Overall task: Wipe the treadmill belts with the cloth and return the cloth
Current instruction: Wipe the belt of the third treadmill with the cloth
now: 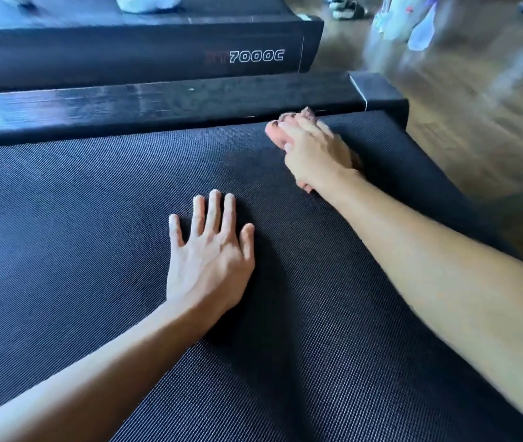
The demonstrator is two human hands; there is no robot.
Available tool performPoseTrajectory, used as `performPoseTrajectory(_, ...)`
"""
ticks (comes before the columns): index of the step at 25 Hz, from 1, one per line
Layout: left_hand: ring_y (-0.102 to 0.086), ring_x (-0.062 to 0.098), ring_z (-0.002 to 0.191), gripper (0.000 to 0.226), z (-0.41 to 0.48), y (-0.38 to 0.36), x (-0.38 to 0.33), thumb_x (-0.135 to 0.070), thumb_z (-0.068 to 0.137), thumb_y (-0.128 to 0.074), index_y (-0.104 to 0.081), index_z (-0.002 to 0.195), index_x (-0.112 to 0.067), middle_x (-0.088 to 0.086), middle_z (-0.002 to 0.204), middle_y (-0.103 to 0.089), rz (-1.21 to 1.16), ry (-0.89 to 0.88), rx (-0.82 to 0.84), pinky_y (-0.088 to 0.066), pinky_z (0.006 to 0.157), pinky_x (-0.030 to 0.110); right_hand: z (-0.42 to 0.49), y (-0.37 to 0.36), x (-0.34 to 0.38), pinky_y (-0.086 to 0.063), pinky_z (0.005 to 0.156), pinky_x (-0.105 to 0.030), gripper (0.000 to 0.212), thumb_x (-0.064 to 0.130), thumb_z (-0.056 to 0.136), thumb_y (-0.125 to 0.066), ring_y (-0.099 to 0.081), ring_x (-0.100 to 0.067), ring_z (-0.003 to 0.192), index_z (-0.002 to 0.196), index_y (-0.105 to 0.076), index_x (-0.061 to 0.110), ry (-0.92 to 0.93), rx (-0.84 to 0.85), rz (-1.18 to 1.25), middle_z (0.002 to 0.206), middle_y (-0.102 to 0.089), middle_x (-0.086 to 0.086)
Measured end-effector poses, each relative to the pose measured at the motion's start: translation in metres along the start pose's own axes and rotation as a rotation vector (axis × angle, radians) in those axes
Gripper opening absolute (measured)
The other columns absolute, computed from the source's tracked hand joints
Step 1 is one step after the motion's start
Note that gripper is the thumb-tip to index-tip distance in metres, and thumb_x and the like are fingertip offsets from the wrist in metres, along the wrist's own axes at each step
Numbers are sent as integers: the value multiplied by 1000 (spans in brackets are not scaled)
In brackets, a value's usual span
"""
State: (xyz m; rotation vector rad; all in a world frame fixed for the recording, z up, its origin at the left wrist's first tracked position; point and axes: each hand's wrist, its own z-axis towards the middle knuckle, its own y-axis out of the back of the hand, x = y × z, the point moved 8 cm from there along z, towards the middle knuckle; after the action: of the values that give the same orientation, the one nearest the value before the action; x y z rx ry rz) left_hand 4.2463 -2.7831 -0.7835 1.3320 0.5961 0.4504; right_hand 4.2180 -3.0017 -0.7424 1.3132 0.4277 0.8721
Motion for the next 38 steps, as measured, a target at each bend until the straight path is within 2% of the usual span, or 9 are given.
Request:
performPoseTrajectory(5, 4, 18, 149, 74, 1, 2, -3, -55, 88, 2, -6, 155, -23, -4, 163, 0, 20, -8, 16, -1, 120, 50, -65, -12, 56, -26, 112, -36, 49, 33, 95, -48, -34, -19, 137, 143, -42, 39, 281, -38, 77, 154, -35, 11)
performPoseTrajectory(9, 5, 17, 149, 71, -1, 2, -5, -54, 91, 0, -6, 155, -23, -4, 163, 1, 7, 3, 17, 1, 119, 50, 4, -9, -6, -36, 103, -43, 44, 26, 93, -45, -39, -25, 130, 136, -41, 33, 30, -37, -2, 146, -38, 6)
performPoseTrajectory(11, 7, 16, 149, 70, -1, 2, -3, -53, 91, -1, -4, 155, -24, -5, 163, 3, 10, 5, 22, 1, 120, 50, 43, -21, 13, -38, 102, -45, 47, 21, 87, -46, -39, -31, 129, 133, -43, 25, -52, 22, 13, 141, -41, -1)
performPoseTrajectory(16, 7, 17, 149, 72, 0, 1, -3, -54, 90, 1, -5, 155, -24, -4, 163, 3, 14, 4, 23, 2, 120, 49, -22, -22, 72, -34, 110, -41, 44, 29, 95, -45, -37, -22, 134, 139, -46, 37, 287, -25, 113, 152, -37, 6)
performPoseTrajectory(20, 7, 16, 149, 70, 0, 1, -3, -53, 91, -2, -4, 155, -25, -5, 163, 3, 2, 8, 16, 4, 119, 48, 2, -9, 8, -33, 107, -42, 46, 26, 96, -46, -37, -25, 134, 141, -42, 35, 48, 12, 12, 150, -37, 6)
performPoseTrajectory(22, 5, 16, 149, 70, 1, 2, -4, -54, 91, -3, -6, 155, -25, -5, 163, 1, 4, 8, 6, 3, 120, 48, 28, -9, 24, -36, 103, -42, 47, 20, 91, -47, -40, -29, 130, 137, -45, 30, -41, 38, 45, 145, -40, 0)
performPoseTrajectory(27, 3, 17, 149, 71, 1, 2, -2, -54, 90, -2, -7, 155, -24, -4, 163, -2, -2, 13, 0, 2, 119, 49, -49, -12, 82, -31, 110, -38, 45, 32, 97, -45, -37, -21, 135, 141, -43, 41, 286, 7, 100, 153, -35, 9)
performPoseTrajectory(32, 0, 18, 149, 64, 0, 3, -3, -50, 97, -10, -13, 154, -23, -3, 163, -7, -15, -5, -24, -1, 119, 51, -12, -7, 19, -31, 109, -42, 47, 29, 97, -44, -36, -24, 135, 142, -40, 37, 25, 16, 31, 154, -33, 7)
performPoseTrajectory(38, -1, 19, 149, 59, 4, 1, -2, -46, 100, -22, -16, 153, -21, -2, 162, -9, -53, -8, -14, -2, 118, 52, -47, -19, 49, -34, 111, -39, 47, 32, 96, -45, -38, -19, 134, 141, -43, 43, 266, 23, 42, 152, -36, 15)
